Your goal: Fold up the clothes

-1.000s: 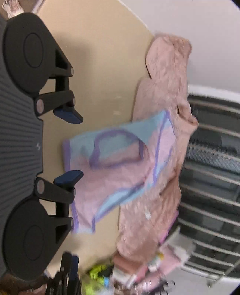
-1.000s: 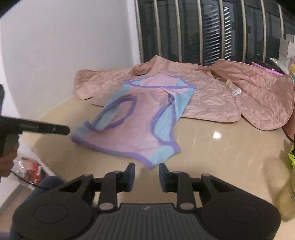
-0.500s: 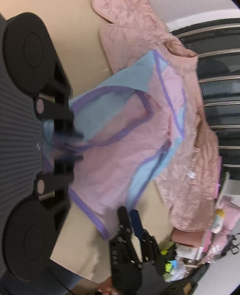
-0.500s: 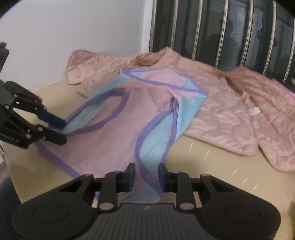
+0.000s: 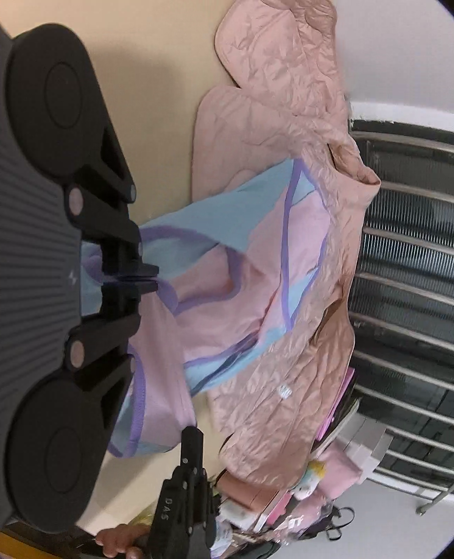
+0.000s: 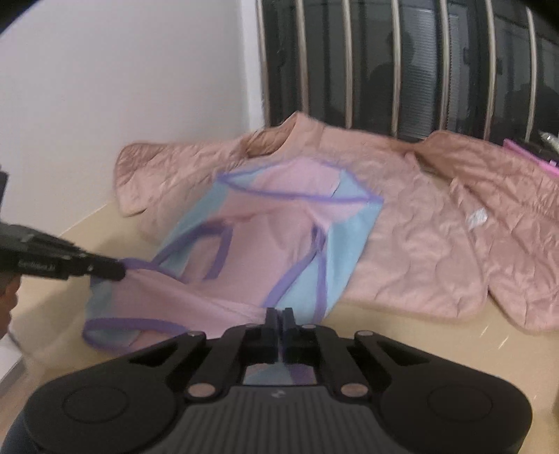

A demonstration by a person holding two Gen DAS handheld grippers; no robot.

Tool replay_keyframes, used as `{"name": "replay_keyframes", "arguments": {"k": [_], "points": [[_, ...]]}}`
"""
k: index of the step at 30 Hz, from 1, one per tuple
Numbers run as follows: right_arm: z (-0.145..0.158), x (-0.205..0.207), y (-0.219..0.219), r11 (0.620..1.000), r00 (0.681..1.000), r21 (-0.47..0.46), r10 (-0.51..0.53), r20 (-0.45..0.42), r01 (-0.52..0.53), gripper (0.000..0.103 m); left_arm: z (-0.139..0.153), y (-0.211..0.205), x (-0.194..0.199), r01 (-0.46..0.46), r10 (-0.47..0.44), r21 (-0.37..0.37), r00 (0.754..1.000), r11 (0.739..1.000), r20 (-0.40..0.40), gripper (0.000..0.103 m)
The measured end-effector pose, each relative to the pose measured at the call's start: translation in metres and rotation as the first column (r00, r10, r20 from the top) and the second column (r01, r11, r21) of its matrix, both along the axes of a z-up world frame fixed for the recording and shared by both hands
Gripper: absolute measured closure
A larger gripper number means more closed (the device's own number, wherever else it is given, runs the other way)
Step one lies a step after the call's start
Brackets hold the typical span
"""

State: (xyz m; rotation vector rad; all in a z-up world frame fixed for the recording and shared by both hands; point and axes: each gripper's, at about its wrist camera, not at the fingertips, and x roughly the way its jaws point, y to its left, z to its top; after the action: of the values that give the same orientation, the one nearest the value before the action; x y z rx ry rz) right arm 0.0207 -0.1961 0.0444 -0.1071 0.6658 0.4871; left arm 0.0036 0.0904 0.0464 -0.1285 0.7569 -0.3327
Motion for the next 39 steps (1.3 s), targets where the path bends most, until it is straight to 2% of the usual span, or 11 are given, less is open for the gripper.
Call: {"name": "replay_keyframes", "arguments": {"k": [3,5,7,10,15,20,22,26,37,38,39], "points": [[-0.015,0.013,0.008,0.999,0.998,-0.044,0.017,-0.062,-0.02,0.102,-0.008,-0.004,0.009,0.016,-0.015,0.024,0.999,1.0,-0.05,0.1],[-0.023,0.01,0.013,0.996,0.997,-0.084,0.015,-0.072,-0.021,0.099,-0.012,-0.006,0.007,0.0,0.004,0.058,0.998,0.998,-0.062,0.089],[-0.025,0.001,0.013,0.993,0.999,-0.119,-0.002,-0.05,-0.004,0.091,-0.013,-0.004,0.0,-0.05,0.055,0.104,0.997,0.993,-0.047,0.067],[-0.01,-0.024,-0.001,0.996,0.999,-0.083,-0.038,0.014,0.039,0.088,0.002,0.006,-0.029,-0.134,0.134,0.109,0.991,0.985,0.005,0.067],[-0.005,-0.061,-0.005,1.0,1.0,-0.023,-0.012,-0.015,0.012,0.087,0.008,-0.023,-0.074,-0.098,0.086,0.17,0.993,0.981,0.076,0.062],[-0.021,-0.067,0.017,0.996,1.0,-0.086,0.025,-0.013,-0.026,0.087,-0.016,-0.051,-0.068,-0.084,0.075,0.293,0.996,0.953,0.041,0.067],[-0.026,-0.068,0.019,0.996,0.999,-0.09,0.028,-0.018,-0.029,0.087,-0.023,-0.053,-0.067,-0.104,0.101,0.314,0.995,0.944,0.025,0.098],[-0.035,-0.07,0.012,0.999,0.999,-0.031,-0.016,-0.039,0.015,0.1,-0.027,-0.04,-0.07,-0.184,0.188,0.244,0.982,0.952,0.009,0.099],[-0.017,-0.107,-0.016,0.999,0.991,0.007,-0.042,-0.131,0.044,0.102,-0.018,-0.027,-0.112,-0.187,0.193,0.125,0.98,0.974,-0.039,0.098],[-0.013,-0.115,-0.019,0.999,0.989,0.01,-0.041,-0.141,0.042,0.102,-0.016,-0.027,-0.119,-0.181,0.187,0.111,0.981,0.977,-0.049,0.097],[-0.011,-0.125,-0.02,0.999,0.988,0.015,-0.042,-0.149,0.045,0.102,-0.014,-0.025,-0.124,-0.177,0.183,0.096,0.982,0.979,-0.055,0.085]]}}
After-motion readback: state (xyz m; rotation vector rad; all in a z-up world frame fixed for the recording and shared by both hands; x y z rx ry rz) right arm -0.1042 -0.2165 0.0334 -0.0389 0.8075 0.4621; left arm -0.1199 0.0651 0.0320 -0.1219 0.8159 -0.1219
